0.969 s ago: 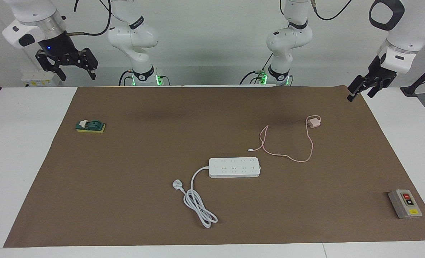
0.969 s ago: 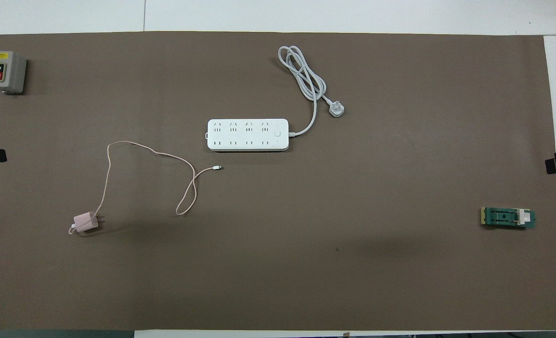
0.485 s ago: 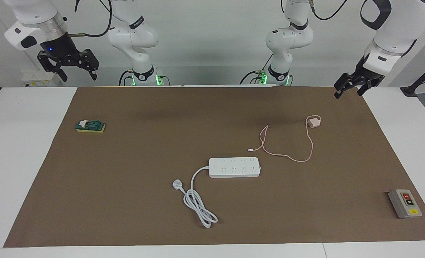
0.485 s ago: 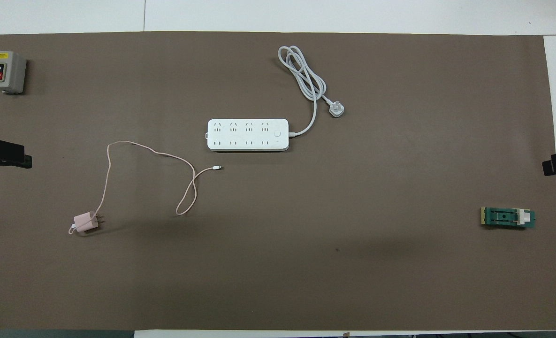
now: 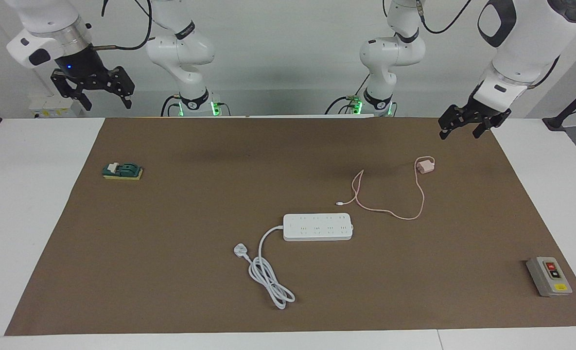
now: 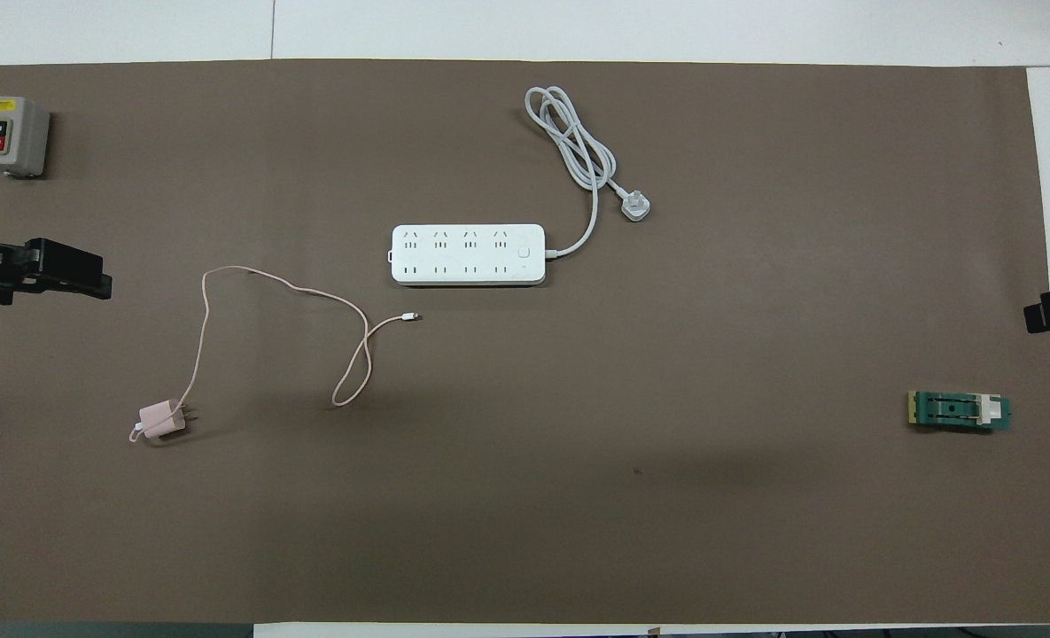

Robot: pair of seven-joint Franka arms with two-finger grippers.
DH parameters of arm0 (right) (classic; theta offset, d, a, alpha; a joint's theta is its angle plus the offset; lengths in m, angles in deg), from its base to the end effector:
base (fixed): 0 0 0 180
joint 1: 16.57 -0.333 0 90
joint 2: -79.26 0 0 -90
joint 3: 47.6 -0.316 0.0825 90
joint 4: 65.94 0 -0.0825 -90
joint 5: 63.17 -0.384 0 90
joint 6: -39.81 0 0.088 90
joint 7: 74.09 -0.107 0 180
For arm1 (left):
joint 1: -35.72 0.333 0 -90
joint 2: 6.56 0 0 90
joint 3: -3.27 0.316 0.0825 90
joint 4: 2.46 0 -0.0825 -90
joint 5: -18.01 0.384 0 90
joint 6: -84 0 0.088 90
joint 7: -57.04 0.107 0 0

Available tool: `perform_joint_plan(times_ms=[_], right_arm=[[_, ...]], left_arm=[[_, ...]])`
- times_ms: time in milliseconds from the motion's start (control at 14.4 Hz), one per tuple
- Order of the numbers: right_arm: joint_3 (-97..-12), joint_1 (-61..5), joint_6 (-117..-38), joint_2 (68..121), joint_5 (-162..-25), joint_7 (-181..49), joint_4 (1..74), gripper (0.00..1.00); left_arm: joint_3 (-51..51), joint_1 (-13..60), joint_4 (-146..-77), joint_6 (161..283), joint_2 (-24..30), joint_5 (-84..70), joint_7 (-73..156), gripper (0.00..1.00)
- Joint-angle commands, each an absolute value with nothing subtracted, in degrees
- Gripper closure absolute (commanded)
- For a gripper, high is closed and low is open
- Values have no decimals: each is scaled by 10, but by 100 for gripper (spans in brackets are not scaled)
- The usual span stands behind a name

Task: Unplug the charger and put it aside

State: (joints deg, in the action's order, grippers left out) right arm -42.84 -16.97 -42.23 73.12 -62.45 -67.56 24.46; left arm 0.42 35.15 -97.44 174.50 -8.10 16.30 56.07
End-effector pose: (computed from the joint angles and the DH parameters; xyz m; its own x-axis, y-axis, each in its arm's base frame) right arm 0.5042 -0.0427 0.6660 0.9985 0.0370 -0.0393 0.0370 -0.9993 -0.0008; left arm 0.5435 -0.0360 0.5991 0.9978 -0.0423 -0.0518 -0.0409 -0.9988 0.0276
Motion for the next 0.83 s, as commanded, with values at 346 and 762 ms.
perform_joint_plan(times_ms=[346,762], right_arm=[[-438,-162,-424,713,-607,-665,267,0],[-437,-158,-425,713,-606,-664,267,0]], left_arm=[[15,318,-958,1731,-67,172,570,0],[14,314,-931,1719,-66,176,569,0]])
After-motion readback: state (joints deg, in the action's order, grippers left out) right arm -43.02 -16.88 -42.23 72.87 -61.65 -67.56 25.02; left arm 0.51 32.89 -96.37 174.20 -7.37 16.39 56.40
